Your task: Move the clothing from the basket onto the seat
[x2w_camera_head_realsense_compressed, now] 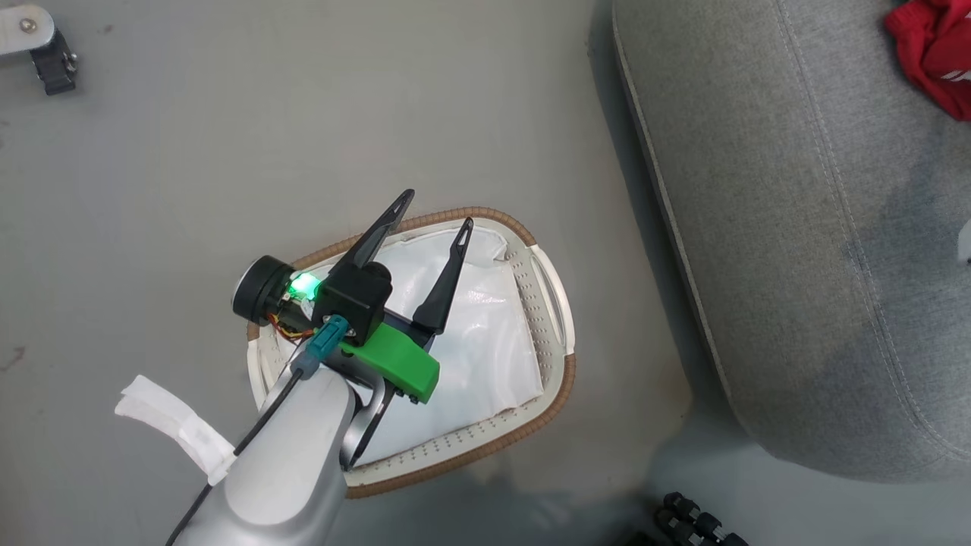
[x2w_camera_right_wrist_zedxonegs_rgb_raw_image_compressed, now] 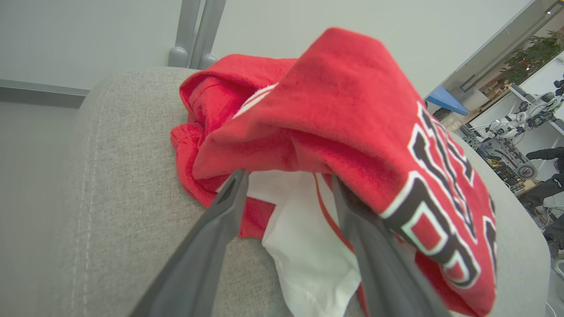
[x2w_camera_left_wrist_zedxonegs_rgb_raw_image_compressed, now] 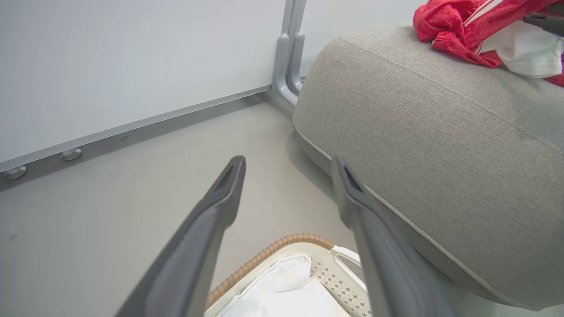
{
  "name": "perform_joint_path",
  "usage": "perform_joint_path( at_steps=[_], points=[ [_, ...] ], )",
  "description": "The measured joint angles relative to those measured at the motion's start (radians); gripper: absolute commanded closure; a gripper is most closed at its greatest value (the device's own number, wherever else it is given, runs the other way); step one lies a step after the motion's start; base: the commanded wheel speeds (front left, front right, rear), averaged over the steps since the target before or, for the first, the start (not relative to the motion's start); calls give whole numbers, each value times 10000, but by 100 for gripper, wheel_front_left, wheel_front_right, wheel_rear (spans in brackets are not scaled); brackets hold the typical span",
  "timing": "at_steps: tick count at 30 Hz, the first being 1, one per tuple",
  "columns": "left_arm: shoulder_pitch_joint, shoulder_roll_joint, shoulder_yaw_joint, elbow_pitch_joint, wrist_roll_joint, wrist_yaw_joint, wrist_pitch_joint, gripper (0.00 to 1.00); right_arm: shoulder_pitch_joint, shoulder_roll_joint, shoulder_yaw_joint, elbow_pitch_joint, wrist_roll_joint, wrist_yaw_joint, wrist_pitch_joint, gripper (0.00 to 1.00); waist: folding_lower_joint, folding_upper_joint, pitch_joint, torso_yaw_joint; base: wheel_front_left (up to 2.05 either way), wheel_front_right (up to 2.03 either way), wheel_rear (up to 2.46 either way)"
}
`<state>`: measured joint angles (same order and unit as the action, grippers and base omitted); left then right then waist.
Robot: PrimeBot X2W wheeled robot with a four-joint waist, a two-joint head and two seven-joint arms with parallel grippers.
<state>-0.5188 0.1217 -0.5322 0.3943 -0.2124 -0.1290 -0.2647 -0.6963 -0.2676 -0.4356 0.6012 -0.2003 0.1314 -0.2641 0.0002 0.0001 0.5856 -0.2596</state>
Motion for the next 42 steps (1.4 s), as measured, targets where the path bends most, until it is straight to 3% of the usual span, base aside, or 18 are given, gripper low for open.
perform_joint_path(
  at_steps=[3,9,16,21,31,42],
  points=[
    [52,-105,242,75,2,0,0,0,787,272,29,-274,190,0,-2,0,0,0,-274,32,0,0,0],
    [658,-228,1001,272,-73,2,0,0,2126,679,1114,-1037,525,-2,-2,0,-1,0,-996,126,0,0,0],
    [1547,-374,2533,284,-107,242,0,0,2798,1064,2980,-2117,1714,-2,-2,0,-2,-1,-2048,487,0,0,0],
    [2193,-441,3705,314,-27,364,0,0,3168,1172,3697,-2506,2288,-2,-2,0,-2,0,-2808,915,0,0,0],
    [3519,-566,5120,495,435,276,0,0,4272,1534,4236,-2491,2702,-2,-2,0,-2,-1,-4240,1772,0,0,0],
    [4663,-698,5632,360,153,148,0,0,5419,1825,4332,-2341,2821,-2,-2,0,-3,-1,-5448,2129,0,0,0]
  ],
)
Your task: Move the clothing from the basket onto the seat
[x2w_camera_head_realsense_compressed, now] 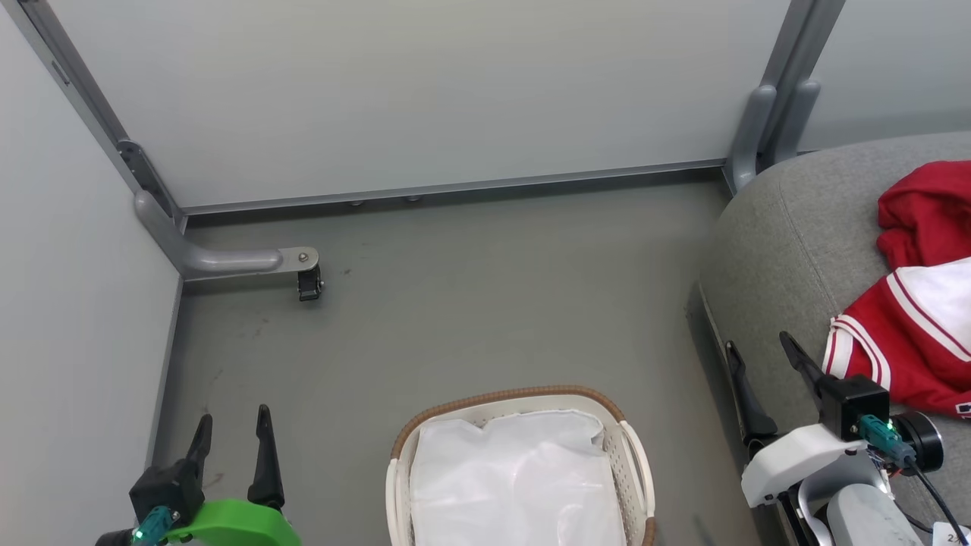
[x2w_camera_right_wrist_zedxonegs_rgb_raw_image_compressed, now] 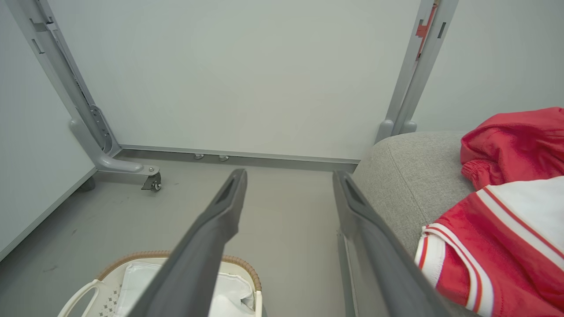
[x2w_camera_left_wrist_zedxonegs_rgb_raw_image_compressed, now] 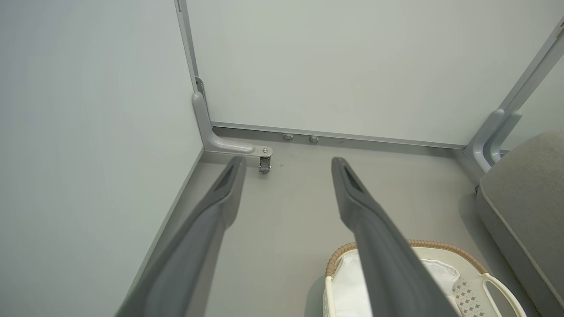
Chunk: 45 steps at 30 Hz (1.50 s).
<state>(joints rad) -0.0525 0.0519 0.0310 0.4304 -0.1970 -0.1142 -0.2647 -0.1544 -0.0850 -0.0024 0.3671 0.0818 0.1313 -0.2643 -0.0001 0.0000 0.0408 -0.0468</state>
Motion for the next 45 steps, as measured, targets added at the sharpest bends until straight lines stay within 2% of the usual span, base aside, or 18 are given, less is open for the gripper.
perform_joint_path(
  at_steps=[3,4,10,26,45],
  points=[
    [135,-12,-123,-46,-443,-58,0,0,101,27,12,13,2,0,0,0,0,0,-154,21,0,0,0],
    [161,-19,-142,-38,-508,-79,-2,100,128,44,15,52,-2,0,2,100,0,0,-176,23,0,0,0],
    [234,-98,-104,316,-756,-81,180,100,368,186,-35,458,288,0,186,100,0,0,-188,34,0,0,0],
    [221,-96,56,-111,-3618,-82,894,100,372,219,-228,102,3461,0,915,100,0,0,-211,91,0,0,0],
    [127,-94,257,-568,-6278,-90,1638,100,405,257,-445,-242,6481,0,1632,100,0,0,-240,157,0,0,0]
  ],
)
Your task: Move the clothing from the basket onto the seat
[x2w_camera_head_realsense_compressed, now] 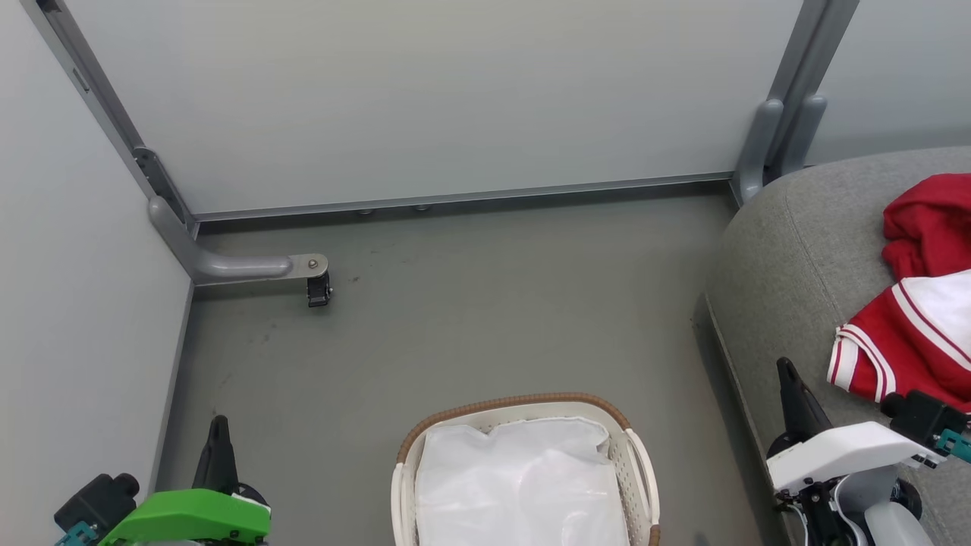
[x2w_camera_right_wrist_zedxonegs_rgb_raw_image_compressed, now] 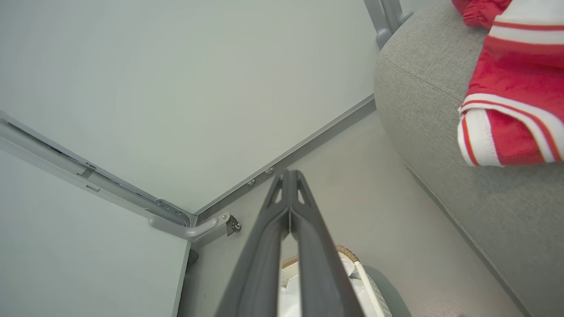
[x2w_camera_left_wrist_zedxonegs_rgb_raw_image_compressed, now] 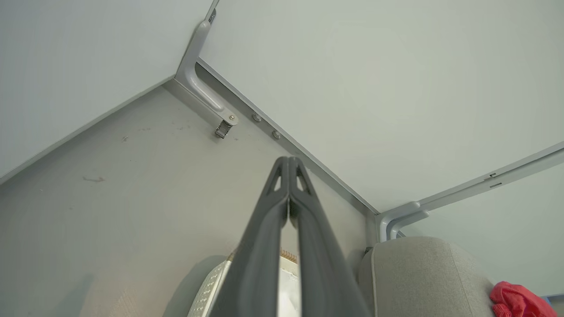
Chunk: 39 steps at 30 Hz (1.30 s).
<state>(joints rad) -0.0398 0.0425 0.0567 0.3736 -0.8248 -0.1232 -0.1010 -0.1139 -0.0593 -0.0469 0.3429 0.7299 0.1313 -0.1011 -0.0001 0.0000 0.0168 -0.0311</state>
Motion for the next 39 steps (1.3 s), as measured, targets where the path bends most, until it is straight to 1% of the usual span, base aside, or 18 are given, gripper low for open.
perform_joint_path(
  at_steps=[17,18,39],
  points=[
    [-148,6,132,-326,-2006,-2,560,100,2,21,-169,-253,2251,0,566,100,0,0,-26,59,0,0,0],
    [-167,6,150,-364,-2266,-2,621,100,2,25,-188,-276,2514,0,610,100,0,0,-30,67,0,0,0],
    [-327,13,311,-696,-4261,-13,1179,100,3,54,-364,-525,4767,0,1183,100,1,0,-62,139,0,0,0]
  ],
)
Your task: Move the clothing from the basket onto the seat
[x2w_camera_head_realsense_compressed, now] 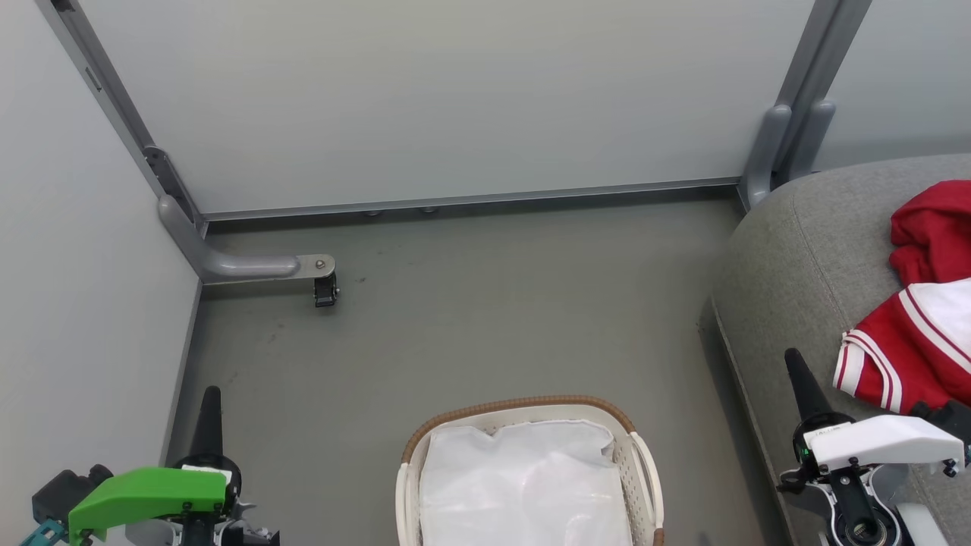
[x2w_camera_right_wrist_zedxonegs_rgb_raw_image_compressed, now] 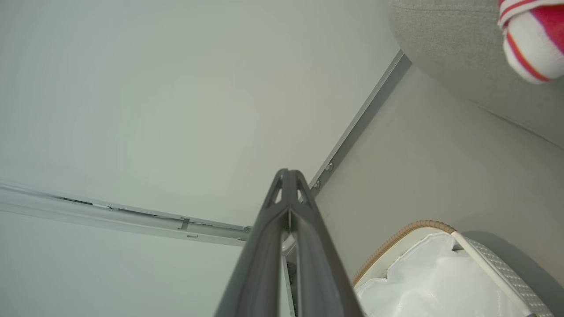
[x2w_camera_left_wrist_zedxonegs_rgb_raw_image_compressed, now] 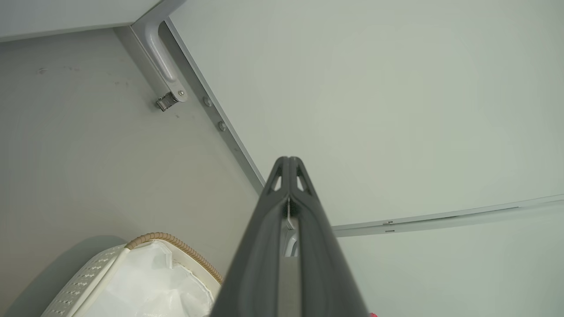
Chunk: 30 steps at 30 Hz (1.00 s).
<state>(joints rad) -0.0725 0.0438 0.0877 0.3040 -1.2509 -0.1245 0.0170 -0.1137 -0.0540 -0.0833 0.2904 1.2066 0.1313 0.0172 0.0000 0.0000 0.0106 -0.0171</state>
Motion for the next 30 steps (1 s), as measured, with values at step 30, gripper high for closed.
perform_joint_path(
  at_steps=[30],
  points=[
    [-208,17,159,-385,-2372,-31,646,100,0,35,-199,-288,2658,0,623,100,0,0,-46,105,0,0,0]
  ],
)
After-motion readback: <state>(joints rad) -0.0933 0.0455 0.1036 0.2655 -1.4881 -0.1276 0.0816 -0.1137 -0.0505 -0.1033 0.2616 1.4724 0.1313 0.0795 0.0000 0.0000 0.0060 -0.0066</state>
